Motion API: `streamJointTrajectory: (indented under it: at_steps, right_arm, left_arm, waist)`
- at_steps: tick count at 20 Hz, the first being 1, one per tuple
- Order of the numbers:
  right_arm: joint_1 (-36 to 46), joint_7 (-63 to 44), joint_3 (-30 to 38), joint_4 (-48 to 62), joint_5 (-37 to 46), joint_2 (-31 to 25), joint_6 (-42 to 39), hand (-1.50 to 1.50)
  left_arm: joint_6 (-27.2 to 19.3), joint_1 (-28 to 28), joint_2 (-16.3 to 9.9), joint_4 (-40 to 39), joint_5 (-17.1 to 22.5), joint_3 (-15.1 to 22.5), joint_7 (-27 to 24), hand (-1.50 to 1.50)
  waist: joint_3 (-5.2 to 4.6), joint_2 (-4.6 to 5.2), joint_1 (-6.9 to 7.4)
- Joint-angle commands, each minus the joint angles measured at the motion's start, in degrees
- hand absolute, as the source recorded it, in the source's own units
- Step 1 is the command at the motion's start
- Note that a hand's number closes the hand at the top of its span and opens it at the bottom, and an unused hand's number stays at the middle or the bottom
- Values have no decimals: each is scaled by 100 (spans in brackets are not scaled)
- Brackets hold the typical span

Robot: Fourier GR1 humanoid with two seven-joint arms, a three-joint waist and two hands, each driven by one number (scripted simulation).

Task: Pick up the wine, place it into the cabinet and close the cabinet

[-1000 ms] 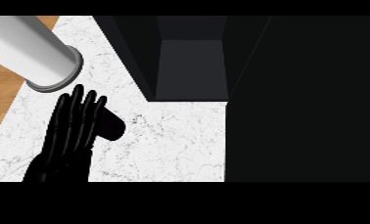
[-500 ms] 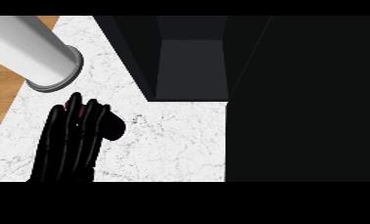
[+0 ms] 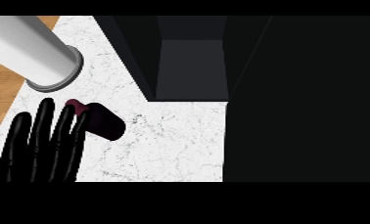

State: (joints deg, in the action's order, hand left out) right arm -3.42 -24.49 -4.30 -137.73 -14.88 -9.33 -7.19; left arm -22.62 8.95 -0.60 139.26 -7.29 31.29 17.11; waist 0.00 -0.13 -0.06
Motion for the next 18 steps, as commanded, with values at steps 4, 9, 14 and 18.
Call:
streamJointTrajectory:
  at_steps: [4,9,14,18]
  right_arm:
    - [169,-644,377,-815,-286,-207,165,-150]
    - [94,-666,314,-951,-302,-115,135,-150]
    - [182,-382,679,-538,-488,-166,-24,-150]
    - [343,-936,290,-957,-237,-47,292,-150]
  left_arm:
    - [-74,-190,-119,402,-59,-590,472,-150]
    - [175,75,-350,395,559,-1198,274,-150]
    - [477,475,-617,679,1300,-2044,193,-150]
    - [615,127,-561,99,1587,-2627,63,-150]
  waist:
    - [1,2,-13]
    - [-2,0,-9]
    - [-4,1,16]
    - [-5,3,-12]
